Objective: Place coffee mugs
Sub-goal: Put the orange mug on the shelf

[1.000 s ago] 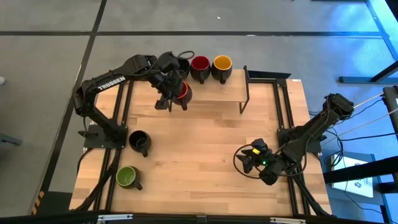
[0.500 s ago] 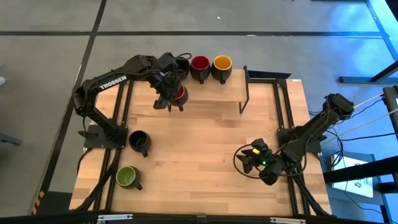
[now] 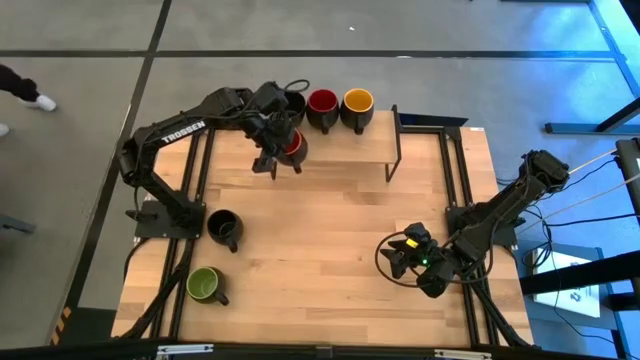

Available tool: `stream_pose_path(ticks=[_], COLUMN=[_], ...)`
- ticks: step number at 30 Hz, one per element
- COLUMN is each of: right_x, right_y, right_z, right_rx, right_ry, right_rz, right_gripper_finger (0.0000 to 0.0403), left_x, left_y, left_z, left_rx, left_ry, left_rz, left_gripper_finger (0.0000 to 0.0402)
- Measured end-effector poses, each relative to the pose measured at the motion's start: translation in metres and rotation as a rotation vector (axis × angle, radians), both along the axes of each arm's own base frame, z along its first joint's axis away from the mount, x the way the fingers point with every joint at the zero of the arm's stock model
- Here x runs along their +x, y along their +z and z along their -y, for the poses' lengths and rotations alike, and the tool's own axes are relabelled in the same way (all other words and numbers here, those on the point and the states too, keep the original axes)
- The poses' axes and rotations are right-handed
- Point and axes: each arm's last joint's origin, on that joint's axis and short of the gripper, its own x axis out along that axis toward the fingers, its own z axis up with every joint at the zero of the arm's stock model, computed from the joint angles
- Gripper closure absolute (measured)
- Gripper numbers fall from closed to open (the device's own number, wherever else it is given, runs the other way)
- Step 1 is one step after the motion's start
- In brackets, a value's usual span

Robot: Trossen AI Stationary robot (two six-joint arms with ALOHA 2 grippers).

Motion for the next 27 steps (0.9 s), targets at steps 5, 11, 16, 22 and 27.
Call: stream_pose_path(ticks=[5,11,16,22,27], right_x=[0.0,0.0,0.0,0.0,0.0], right_y=[0.0,0.0,0.0,0.0,0.0], right_z=[0.0,0.0,0.0,0.0,0.0], right_rx=[0.0,-0.001,-0.005,-0.006,-0.006], right_ry=[0.0,0.0,0.004,0.005,0.005], right_rz=[0.001,0.001,-0.001,-0.002,-0.002], right_gripper_finger=[0.021,0.021,0.021,0.021,0.021], left_x=[0.0034,0.0035,0.004,0.0019,0.0009], left_y=[0.0007,0.0007,0.0008,0.0009,0.001], left_z=[-0.0023,-0.0024,-0.0016,-0.0035,-0.0044], left_rx=[0.018,0.016,-0.006,0.022,0.035], left_ry=[0.015,0.015,0.029,0.061,0.073], left_rz=[0.029,0.03,0.034,0.011,-0.001], left_gripper_finger=[0.0384,0.0383,0.0383,0.0382,0.0382])
